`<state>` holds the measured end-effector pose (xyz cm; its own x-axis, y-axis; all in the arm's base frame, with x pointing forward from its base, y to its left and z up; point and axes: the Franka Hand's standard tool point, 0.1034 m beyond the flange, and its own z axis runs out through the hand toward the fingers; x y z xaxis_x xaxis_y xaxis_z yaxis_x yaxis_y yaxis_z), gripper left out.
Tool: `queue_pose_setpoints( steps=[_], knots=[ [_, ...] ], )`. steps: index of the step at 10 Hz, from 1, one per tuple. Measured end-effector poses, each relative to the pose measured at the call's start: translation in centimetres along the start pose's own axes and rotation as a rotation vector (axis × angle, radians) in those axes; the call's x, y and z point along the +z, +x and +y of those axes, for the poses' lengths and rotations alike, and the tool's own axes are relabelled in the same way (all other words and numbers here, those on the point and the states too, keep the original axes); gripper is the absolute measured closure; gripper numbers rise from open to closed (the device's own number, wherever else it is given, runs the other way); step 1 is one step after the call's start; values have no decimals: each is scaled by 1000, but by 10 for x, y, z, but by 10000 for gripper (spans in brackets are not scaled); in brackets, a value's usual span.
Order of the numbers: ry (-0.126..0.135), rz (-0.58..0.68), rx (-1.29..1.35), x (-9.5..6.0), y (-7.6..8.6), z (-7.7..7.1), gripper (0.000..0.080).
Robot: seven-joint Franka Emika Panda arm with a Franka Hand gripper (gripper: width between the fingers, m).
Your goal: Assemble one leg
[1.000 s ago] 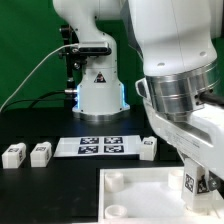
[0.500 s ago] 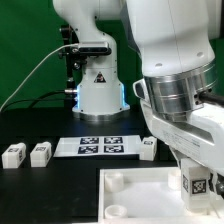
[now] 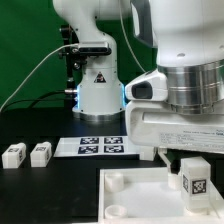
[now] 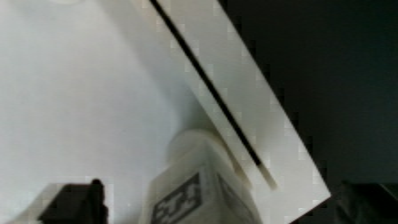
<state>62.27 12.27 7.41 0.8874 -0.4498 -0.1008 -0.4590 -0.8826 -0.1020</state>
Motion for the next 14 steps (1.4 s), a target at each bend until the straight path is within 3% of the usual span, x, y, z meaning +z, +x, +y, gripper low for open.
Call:
queue_pose_setpoints(
  steps=[1,3,6,8,11,14],
  knots=[
    [0,0,-64,0,0,-1,150],
    [-26,21,-397,-5,5,-1,150],
    [-24,22,-434,-5,6,-1,160],
    [-19,21,-214,-5,5,-2,501],
    [-13,16,134,-2,5,-2,501],
    [55,-34,644,0,6,-3,503]
  ],
)
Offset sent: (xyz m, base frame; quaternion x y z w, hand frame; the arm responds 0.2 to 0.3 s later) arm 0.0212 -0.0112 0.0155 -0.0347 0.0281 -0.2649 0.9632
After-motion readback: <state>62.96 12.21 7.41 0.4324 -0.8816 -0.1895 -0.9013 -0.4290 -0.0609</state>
